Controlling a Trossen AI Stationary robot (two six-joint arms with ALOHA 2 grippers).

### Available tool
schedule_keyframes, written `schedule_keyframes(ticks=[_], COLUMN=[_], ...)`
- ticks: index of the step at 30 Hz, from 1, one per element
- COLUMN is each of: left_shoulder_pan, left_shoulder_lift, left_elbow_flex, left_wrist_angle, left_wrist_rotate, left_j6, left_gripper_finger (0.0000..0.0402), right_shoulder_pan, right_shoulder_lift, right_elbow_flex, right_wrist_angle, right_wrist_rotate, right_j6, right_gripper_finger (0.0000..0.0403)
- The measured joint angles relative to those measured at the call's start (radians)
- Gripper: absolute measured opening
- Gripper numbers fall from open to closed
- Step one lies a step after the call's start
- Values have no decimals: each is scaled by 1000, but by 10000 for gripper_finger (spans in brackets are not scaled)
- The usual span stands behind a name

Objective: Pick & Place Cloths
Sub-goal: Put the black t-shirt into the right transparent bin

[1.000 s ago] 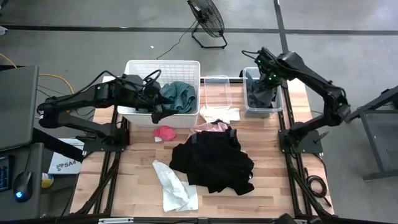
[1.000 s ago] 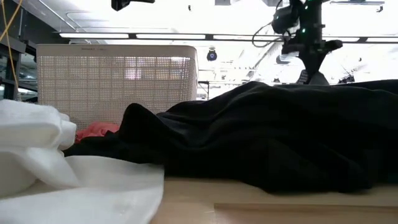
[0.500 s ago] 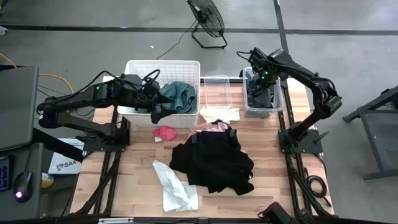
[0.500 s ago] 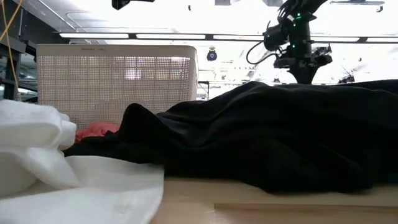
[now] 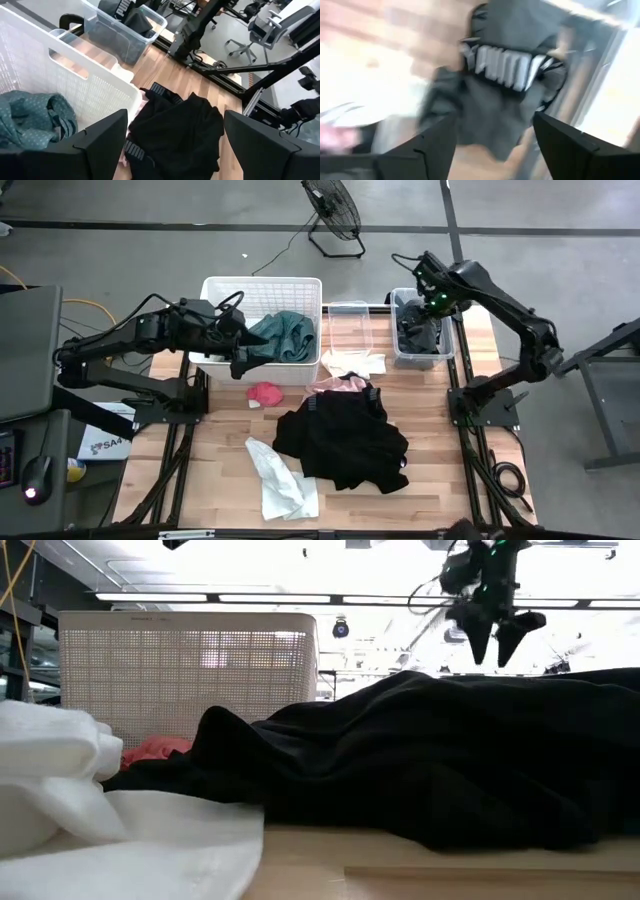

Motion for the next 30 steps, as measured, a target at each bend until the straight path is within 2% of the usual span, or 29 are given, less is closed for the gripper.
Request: schedule_keyframes(ticks=[4,10,16,23,26,30], left_shoulder_pan=[0,0,0,0,0,0], left_shoulder_lift=[-21,-50,-63,-63,-63,-63], left_elbow_flex=[-2,-1,0,0,0,0], left_wrist_angle=[-50,-98,-126,-133,-149,-183], left_wrist_rotate=[-19,-38,-39,-30,-30,-29], left_j6=[17,22,52,79,85,104], left_gripper_finger=[324,324,324,324,324,324], right_shoulder_pan=[23,191,476,836,965,1077], right_shoulder_lift=[-90,-223,-287,-235,-180,-87], right_elbow_flex=[0,0,0,0,0,0], right_wrist_angle=[1,3,34,133,220,316], right_wrist_rotate=[-148,-174,-104,19,70,77], right_j6=[30,111,246,349,313,103], right_gripper_finger=[268,270,270,270,270,270])
